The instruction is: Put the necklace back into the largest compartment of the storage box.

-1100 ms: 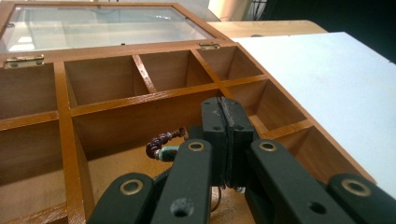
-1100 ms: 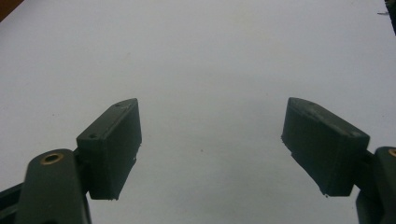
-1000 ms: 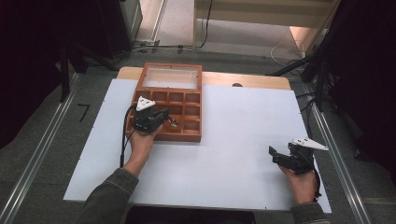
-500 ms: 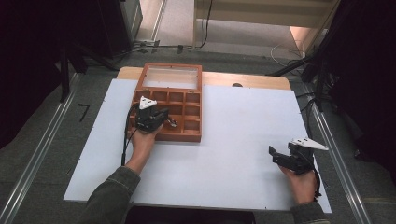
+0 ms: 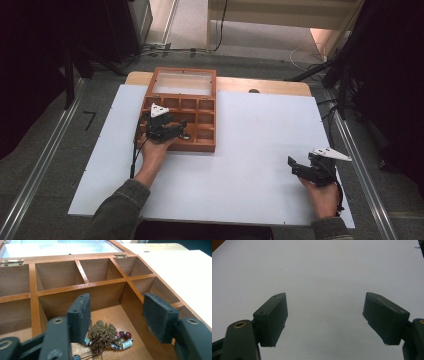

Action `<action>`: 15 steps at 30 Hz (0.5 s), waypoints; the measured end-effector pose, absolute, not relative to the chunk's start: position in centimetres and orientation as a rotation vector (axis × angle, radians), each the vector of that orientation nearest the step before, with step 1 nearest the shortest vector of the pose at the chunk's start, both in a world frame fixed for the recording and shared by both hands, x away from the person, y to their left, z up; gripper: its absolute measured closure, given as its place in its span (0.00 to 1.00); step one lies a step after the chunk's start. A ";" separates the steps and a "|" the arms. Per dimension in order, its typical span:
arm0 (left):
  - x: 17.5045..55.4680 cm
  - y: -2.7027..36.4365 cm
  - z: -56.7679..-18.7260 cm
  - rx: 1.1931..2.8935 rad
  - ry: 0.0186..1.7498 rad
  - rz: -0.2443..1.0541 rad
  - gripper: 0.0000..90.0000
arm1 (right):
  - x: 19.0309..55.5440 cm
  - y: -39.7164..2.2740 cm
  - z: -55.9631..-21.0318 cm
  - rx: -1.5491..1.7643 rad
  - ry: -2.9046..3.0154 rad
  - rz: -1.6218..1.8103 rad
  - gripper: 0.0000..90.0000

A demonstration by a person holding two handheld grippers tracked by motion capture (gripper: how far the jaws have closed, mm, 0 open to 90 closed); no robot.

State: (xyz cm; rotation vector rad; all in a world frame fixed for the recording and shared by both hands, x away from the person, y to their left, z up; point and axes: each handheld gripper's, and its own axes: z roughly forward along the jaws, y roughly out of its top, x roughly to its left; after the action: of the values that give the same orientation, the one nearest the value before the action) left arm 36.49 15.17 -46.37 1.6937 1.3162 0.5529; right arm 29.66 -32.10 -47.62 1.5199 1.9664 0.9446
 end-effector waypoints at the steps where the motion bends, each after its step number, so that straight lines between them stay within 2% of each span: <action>1: 36.4 15.2 -46.3 1.693 1.313 0.551 0.41 | 29.7 -32.1 -47.6 1.520 1.966 0.944 0.20; 7: 35.8 15.2 -46.0 1.700 1.313 0.566 0.33 | 29.7 -32.1 -47.6 1.521 1.963 0.947 0.20; 15: 34.8 15.7 -45.6 1.688 1.310 0.553 0.30 | 29.6 -32.1 -47.6 1.521 1.963 0.949 0.20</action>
State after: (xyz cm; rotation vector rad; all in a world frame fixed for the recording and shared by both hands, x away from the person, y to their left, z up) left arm 34.79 15.65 -45.56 1.6881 1.3104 0.5527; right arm 29.62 -32.08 -47.57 1.5213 1.9632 0.9487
